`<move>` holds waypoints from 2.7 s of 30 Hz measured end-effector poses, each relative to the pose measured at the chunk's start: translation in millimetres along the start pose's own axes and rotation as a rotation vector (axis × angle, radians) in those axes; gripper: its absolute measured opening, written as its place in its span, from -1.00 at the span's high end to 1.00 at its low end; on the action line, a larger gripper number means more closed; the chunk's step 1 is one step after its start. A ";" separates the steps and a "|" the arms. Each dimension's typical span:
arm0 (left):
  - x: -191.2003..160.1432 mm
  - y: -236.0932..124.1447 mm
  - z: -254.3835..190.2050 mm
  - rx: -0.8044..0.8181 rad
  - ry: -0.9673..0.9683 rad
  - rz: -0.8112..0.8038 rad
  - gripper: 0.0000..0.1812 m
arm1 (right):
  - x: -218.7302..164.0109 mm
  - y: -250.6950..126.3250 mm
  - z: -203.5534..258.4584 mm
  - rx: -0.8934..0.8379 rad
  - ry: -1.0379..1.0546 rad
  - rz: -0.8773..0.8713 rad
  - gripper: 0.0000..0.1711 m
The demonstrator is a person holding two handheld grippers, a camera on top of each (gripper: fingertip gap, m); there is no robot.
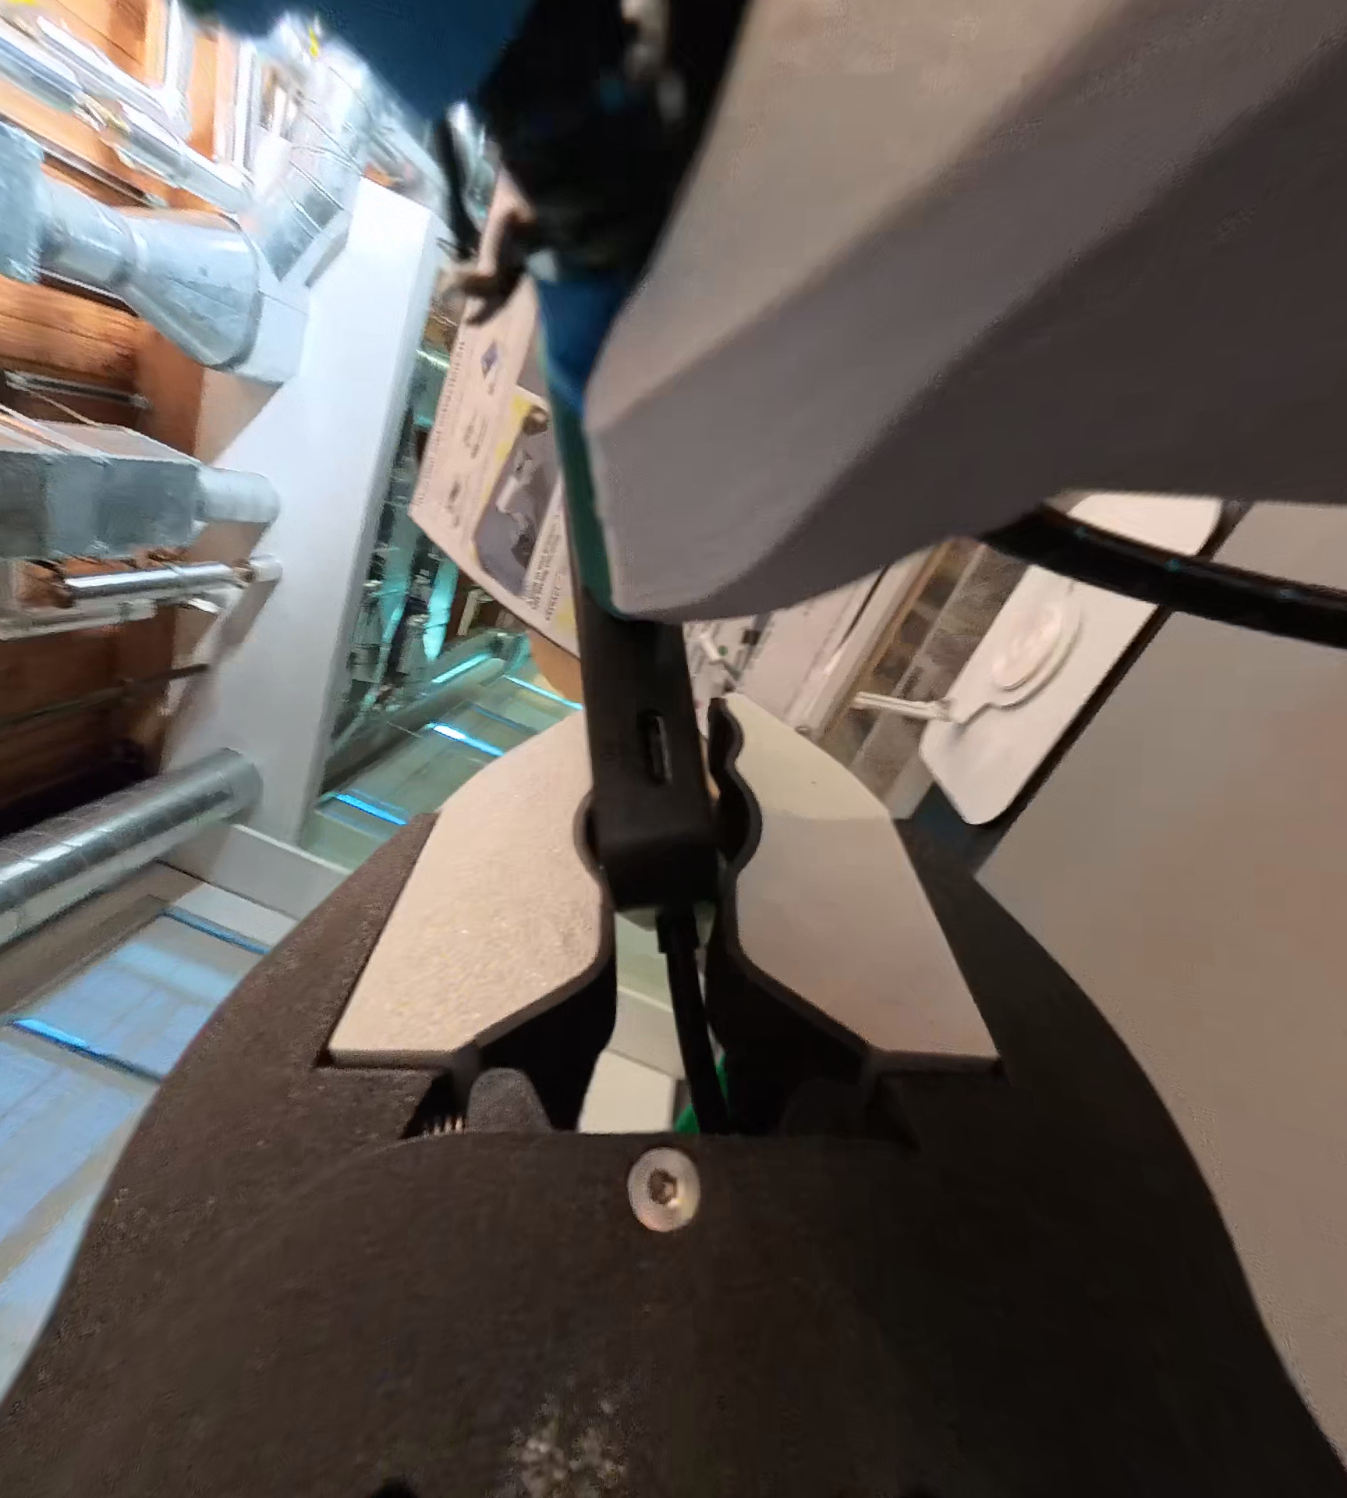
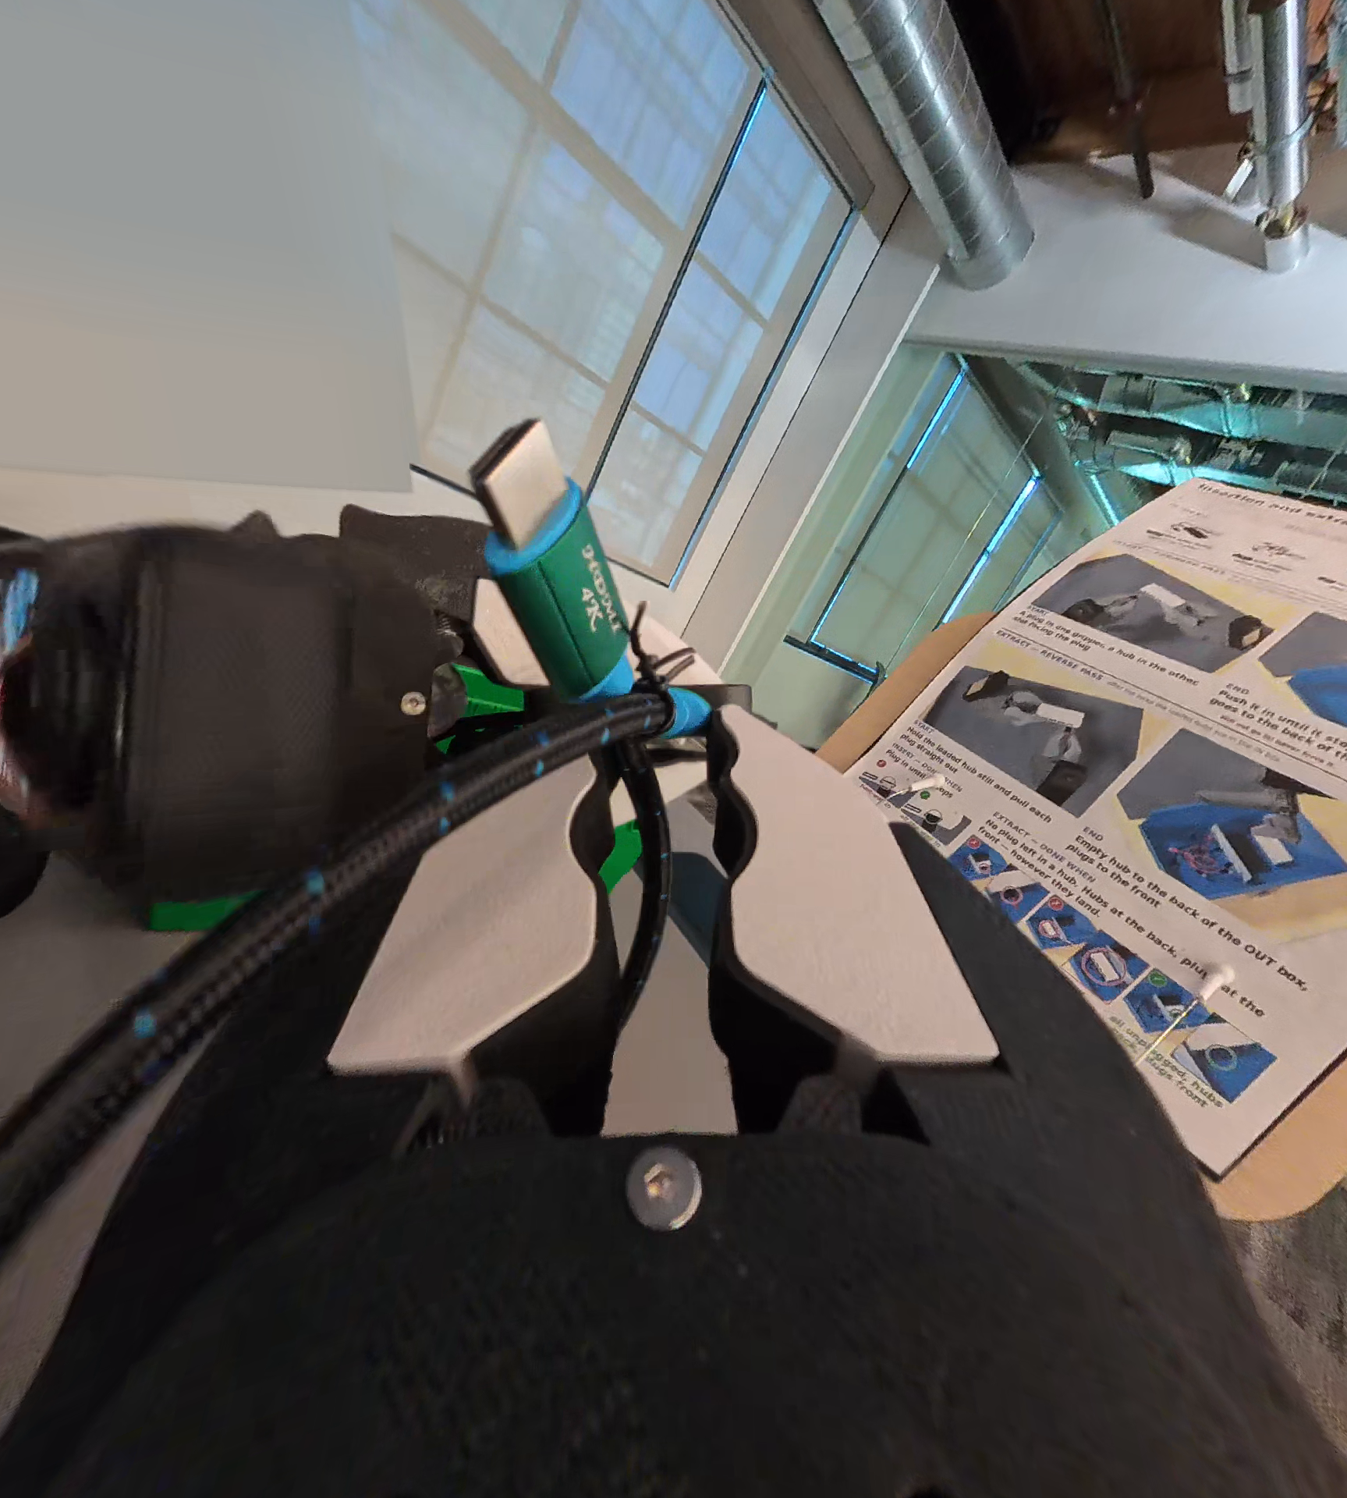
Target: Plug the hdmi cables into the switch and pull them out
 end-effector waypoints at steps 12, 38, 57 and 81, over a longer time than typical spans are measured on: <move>14.1 -13.3 15.7 0.078 0.087 -0.013 0.82 | 9.6 -7.1 5.2 -0.037 0.020 -0.120 0.75; 2.5 -4.2 8.8 0.001 0.150 0.018 0.82 | -1.7 4.1 -2.3 0.022 0.084 0.119 0.74; 18.0 -19.6 22.2 0.100 0.153 -0.070 0.83 | 21.9 -4.5 5.7 -0.006 0.040 -0.015 0.75; 19.3 -33.5 18.1 0.107 0.411 -0.344 0.82 | -3.3 -5.9 -39.6 0.370 1.100 0.203 0.58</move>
Point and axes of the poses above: each gripper's, where its closed fingertips meet, y out along the fingers, x out of its top, z = x × y across the jaws, the point moved 6 cm from there along -y, back along the fingers, and after that the axes turned 7 degrees about -z, right-handed, at the moved point
